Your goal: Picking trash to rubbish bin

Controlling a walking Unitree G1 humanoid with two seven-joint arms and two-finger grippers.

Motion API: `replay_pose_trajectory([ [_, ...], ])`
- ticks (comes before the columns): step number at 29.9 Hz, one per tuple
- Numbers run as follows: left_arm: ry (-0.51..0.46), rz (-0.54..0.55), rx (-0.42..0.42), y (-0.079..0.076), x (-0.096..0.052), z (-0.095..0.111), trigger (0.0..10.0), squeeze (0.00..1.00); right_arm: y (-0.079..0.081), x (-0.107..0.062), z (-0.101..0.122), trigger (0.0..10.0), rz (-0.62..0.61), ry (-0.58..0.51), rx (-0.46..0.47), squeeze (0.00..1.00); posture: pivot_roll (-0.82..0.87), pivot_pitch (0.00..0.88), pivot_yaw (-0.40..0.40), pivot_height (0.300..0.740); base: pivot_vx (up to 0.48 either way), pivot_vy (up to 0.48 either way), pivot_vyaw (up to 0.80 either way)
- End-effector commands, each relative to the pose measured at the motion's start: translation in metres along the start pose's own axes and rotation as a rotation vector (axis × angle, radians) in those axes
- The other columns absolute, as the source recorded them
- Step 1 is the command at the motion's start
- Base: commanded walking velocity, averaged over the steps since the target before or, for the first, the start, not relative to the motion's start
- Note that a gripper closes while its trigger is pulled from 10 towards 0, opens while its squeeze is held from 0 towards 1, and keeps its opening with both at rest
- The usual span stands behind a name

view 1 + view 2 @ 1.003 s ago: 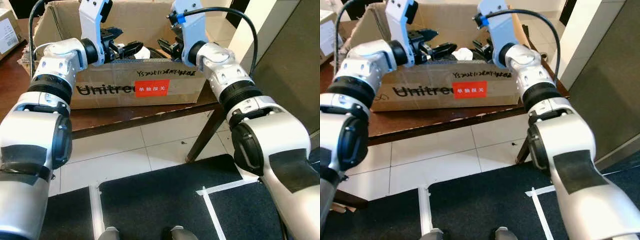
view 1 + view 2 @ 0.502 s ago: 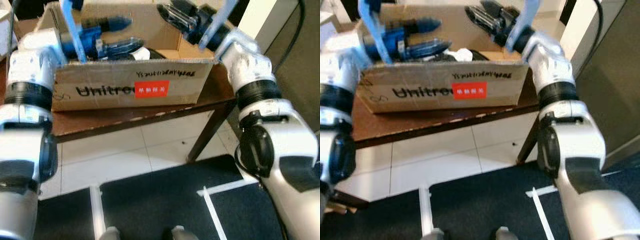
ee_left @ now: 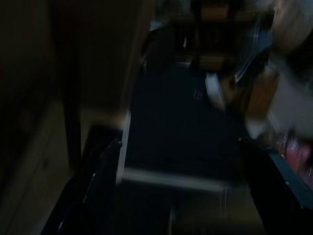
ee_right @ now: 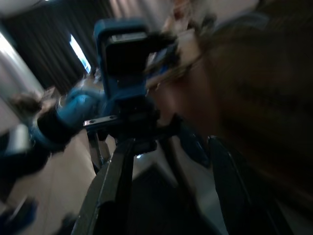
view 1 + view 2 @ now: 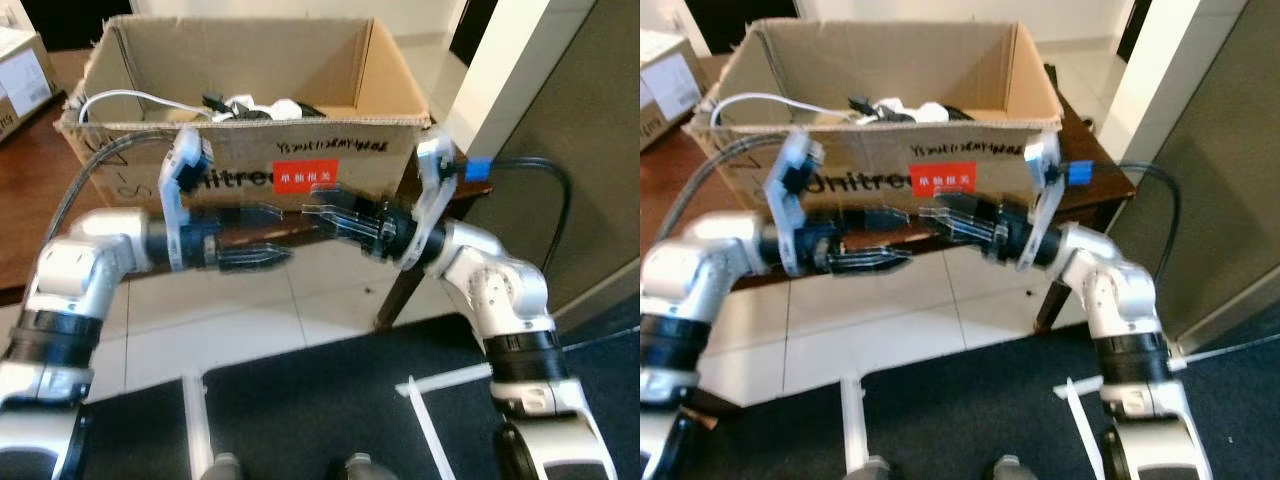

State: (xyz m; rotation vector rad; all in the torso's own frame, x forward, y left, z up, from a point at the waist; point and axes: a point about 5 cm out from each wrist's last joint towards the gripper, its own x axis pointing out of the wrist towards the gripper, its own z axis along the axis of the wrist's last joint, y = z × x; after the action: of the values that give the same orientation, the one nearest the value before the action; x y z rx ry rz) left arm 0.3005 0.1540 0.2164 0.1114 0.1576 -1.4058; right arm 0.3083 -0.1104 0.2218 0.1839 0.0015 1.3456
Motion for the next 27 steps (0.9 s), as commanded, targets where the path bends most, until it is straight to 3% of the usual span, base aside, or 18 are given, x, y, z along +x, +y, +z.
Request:
replay_pose_trajectory([
  [1,0.115,0.025,0.000,-0.009,0.012,-0.026,10.0,0.00,0.001,-0.003,-0.038,10.0,-0.053,0.218,-0.016,0.00,0.00,0.210,0.004,0.740,0.000,0.000,0.00],
  [2,0.115,0.025,0.000,-0.009,0.012,-0.026,10.0,0.00,0.001,-0.003,-0.038,10.0,-0.053,0.218,-0.016,0.00,0.00,0.210,0.004,0.740,0.000,0.000,0.00],
  [3,0.117,0.072,-0.030,-0.008,0.015,-0.036,10.0,0.00,-0.002,-0.007,-0.055,10.0,-0.105,0.310,-0.032,0.00,0.00,0.210,0.004,0.740,0.000,0.000,0.00],
  [5,0.128,0.243,-0.102,-0.004,0.022,-0.062,10.0,0.00,-0.006,-0.016,-0.088,10.0,-0.225,0.437,-0.047,0.00,0.01,0.209,0.006,0.740,0.000,0.000,0.00],
  [7,0.152,0.419,-0.166,0.001,0.025,-0.087,10.0,0.00,-0.012,-0.022,-0.108,10.0,-0.353,0.461,-0.020,0.00,0.01,0.209,0.007,0.740,0.000,0.000,0.00],
  [8,0.152,0.419,-0.166,0.001,0.025,-0.087,10.0,0.00,-0.012,-0.022,-0.108,10.0,-0.353,0.461,-0.020,0.00,0.01,0.209,0.007,0.740,0.000,0.000,0.00],
  [11,0.207,0.625,-0.273,-0.003,0.027,-0.130,10.0,0.00,-0.021,-0.036,-0.136,10.0,-0.582,0.503,0.020,0.00,0.01,0.208,0.008,0.740,0.000,0.000,0.00],
  [12,0.207,0.625,-0.273,-0.003,0.027,-0.130,10.0,0.00,-0.021,-0.036,-0.136,10.0,-0.582,0.503,0.020,0.00,0.01,0.208,0.008,0.740,0.000,0.000,0.00],
  [13,0.247,0.745,-0.351,-0.011,0.027,-0.162,10.0,0.00,-0.023,-0.051,-0.165,10.0,-0.760,0.559,0.032,0.00,-0.01,0.200,0.005,0.740,0.000,0.000,0.00],
  [15,0.282,0.779,-0.367,-0.015,0.027,-0.173,10.0,0.00,-0.023,-0.057,-0.175,10.0,-0.818,0.584,0.034,0.00,-0.01,0.199,0.006,0.740,0.000,0.000,0.00],
  [17,0.346,0.788,-0.388,-0.026,0.029,-0.190,10.0,0.00,-0.017,-0.074,-0.199,10.0,-0.933,0.645,0.058,0.00,-0.01,0.196,0.009,0.740,0.000,0.000,0.00],
  [18,0.346,0.788,-0.388,-0.026,0.029,-0.190,10.0,0.00,-0.017,-0.074,-0.199,10.0,-0.933,0.645,0.058,0.00,-0.01,0.196,0.009,0.740,0.000,0.000,0.00],
  [21,0.404,0.841,-0.500,-0.048,0.033,-0.225,10.0,0.00,0.000,-0.099,-0.235,10.0,-1.106,0.687,0.158,0.00,-0.01,0.173,0.013,0.740,0.000,0.000,0.00],
  [24,0.418,0.889,-0.554,-0.052,0.031,-0.236,10.0,0.00,0.007,-0.104,-0.244,10.0,-1.145,0.695,0.185,0.00,-0.02,0.171,0.013,0.740,0.000,0.000,0.00],
  [27,0.468,1.050,-0.676,-0.064,0.018,-0.263,10.0,0.00,0.030,-0.116,-0.271,10.0,-1.269,0.699,0.351,0.00,-0.02,0.141,0.014,0.740,0.000,0.000,0.00],
])
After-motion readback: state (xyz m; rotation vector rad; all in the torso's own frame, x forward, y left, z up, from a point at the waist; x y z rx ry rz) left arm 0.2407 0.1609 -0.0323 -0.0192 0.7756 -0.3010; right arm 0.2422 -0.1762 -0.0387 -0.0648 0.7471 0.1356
